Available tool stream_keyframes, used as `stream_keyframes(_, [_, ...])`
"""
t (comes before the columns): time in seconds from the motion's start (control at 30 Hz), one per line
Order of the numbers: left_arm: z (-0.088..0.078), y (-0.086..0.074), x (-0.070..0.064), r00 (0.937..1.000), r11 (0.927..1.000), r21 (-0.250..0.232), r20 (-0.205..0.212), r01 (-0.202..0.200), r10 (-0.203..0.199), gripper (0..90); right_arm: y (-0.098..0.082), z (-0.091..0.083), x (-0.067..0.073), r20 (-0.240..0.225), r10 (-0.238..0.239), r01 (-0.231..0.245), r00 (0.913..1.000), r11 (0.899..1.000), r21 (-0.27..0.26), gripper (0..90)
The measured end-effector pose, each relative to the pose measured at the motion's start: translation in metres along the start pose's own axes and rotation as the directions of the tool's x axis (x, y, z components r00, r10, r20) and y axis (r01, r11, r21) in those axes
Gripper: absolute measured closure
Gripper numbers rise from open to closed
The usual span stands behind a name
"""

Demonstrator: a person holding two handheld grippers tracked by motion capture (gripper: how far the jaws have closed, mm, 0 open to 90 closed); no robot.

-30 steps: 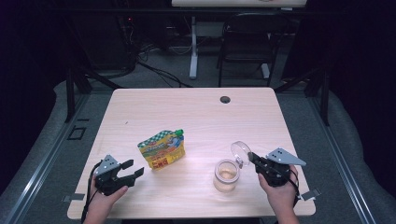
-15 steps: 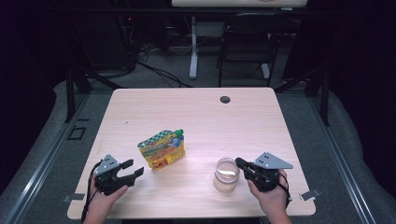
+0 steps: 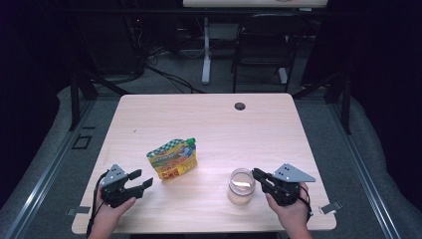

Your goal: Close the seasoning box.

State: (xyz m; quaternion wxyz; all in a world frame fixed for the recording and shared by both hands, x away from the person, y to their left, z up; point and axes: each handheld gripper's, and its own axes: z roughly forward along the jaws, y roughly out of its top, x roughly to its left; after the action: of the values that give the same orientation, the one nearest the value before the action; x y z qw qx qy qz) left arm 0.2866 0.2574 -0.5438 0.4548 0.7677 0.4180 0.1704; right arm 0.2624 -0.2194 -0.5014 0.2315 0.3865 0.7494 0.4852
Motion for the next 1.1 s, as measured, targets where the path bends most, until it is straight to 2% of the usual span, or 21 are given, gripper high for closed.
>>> stream_keyframes(0.17, [0.000,0.000,0.002,1.0000,1.0000,-0.003,-0.002,0.006,-0.006,41.5,-0.003,-0.006,-0.010,0.029,0.019,-0.019,0.9994,1.000,-0.003,82.8])
stream_keyframes(0.43, [0.001,0.002,0.004,1.0000,1.0000,-0.001,0.002,0.008,-0.008,41.5,-0.009,-0.018,-0.028,0.063,0.088,-0.086,0.9942,0.996,-0.026,76.6])
stream_keyframes(0.6, [0.003,0.002,0.007,1.0000,1.0000,0.001,-0.008,0.005,-0.005,41.5,-0.014,-0.020,-0.036,0.090,0.095,-0.093,0.9914,0.995,-0.018,71.2])
stream_keyframes(0.8, [0.003,0.001,0.013,0.9997,0.9999,-0.004,-0.020,0.014,-0.014,41.5,-0.022,-0.021,-0.049,0.136,0.133,-0.131,0.9818,0.991,-0.019,63.3])
stream_keyframes(0.97, [0.004,0.000,0.016,0.9993,0.9998,-0.004,-0.032,0.019,-0.019,41.5,-0.031,-0.017,-0.059,0.182,0.163,-0.162,0.9697,0.987,-0.024,57.4])
stream_keyframes(1.1, [0.005,-0.001,0.018,0.9990,0.9998,0.004,-0.041,0.021,-0.021,41.5,-0.038,-0.012,-0.065,0.221,0.170,-0.176,0.9603,0.984,0.008,52.2])
